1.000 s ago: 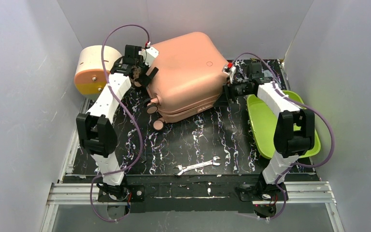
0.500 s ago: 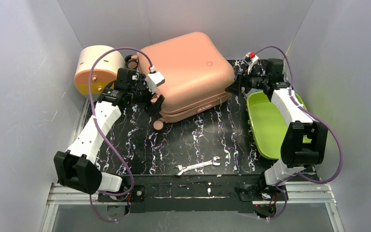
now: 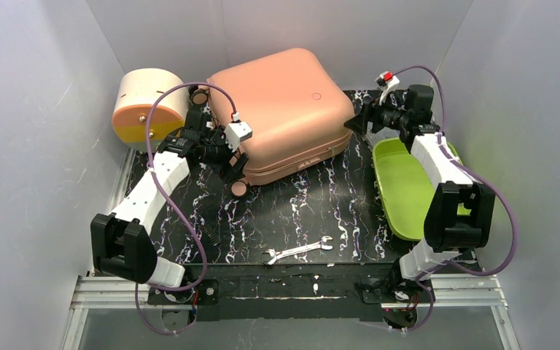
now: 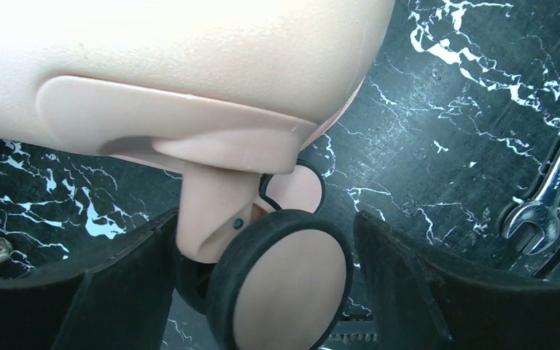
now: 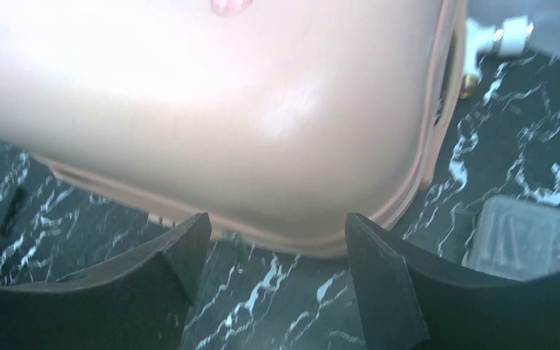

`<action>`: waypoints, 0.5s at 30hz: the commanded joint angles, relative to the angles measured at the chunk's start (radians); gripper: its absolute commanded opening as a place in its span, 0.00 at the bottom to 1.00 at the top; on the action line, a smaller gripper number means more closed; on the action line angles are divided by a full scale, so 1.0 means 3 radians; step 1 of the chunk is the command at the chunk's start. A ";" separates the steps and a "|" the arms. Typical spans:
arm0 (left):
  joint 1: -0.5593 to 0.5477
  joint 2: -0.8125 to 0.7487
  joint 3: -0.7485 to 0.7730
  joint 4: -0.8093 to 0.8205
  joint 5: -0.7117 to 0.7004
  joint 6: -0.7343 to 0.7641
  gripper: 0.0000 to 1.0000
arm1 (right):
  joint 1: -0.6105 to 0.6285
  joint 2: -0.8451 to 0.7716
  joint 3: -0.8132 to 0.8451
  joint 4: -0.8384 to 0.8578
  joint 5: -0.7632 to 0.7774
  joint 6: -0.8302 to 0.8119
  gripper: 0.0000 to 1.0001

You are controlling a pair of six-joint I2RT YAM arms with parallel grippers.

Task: Open, take out, and arrange the luggage
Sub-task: Rotate the luggage at the center of the board.

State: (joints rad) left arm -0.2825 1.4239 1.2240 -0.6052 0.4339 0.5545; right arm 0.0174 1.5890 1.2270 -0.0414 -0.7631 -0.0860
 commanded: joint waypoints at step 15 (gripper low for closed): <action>0.0014 -0.0432 0.0034 -0.0768 0.0339 0.0575 0.31 | -0.0027 0.1843 0.1942 0.1445 -0.0093 0.2121 0.83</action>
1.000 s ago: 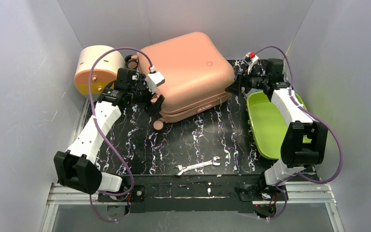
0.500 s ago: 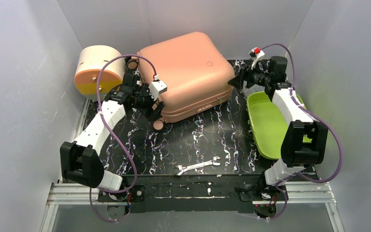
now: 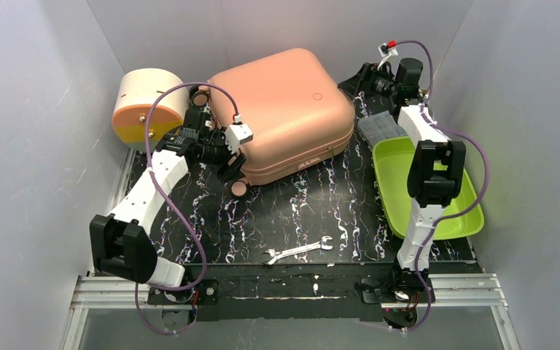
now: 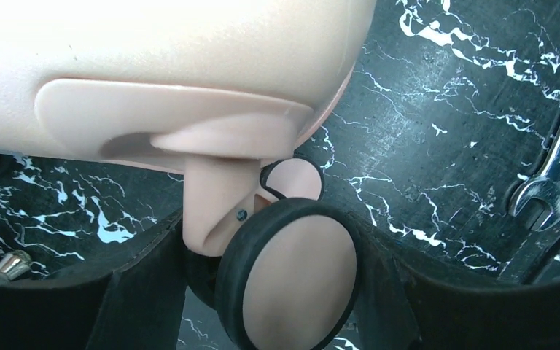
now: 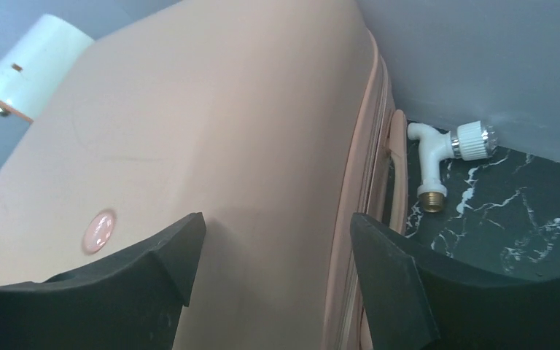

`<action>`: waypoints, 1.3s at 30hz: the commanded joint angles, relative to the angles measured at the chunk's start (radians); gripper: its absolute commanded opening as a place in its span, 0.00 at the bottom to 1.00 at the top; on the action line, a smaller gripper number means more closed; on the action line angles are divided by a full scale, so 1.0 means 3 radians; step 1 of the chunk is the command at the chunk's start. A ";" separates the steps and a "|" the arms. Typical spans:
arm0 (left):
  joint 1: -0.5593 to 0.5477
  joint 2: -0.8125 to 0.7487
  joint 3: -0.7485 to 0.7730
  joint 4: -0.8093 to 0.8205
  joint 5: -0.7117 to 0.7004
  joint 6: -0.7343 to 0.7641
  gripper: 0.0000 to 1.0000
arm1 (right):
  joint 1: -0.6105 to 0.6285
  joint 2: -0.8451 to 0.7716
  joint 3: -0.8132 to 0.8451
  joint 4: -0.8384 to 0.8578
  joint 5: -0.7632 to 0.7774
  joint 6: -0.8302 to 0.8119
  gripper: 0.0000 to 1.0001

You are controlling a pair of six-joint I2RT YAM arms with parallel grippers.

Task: Open, take out, and arrange the luggage
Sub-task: Rotate the luggage at the center of the board.

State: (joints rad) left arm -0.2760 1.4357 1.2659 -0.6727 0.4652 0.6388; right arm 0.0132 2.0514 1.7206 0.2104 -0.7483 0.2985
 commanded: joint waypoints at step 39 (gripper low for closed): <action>0.0813 0.2562 0.3003 0.2398 -0.0073 -0.2293 0.98 | 0.0135 -0.0071 -0.0740 0.0652 -0.0263 0.0586 0.80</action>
State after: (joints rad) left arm -0.0498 2.0708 1.9186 -0.0013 0.4149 0.0757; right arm 0.0170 1.9690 1.4544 0.5114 -0.8017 0.5396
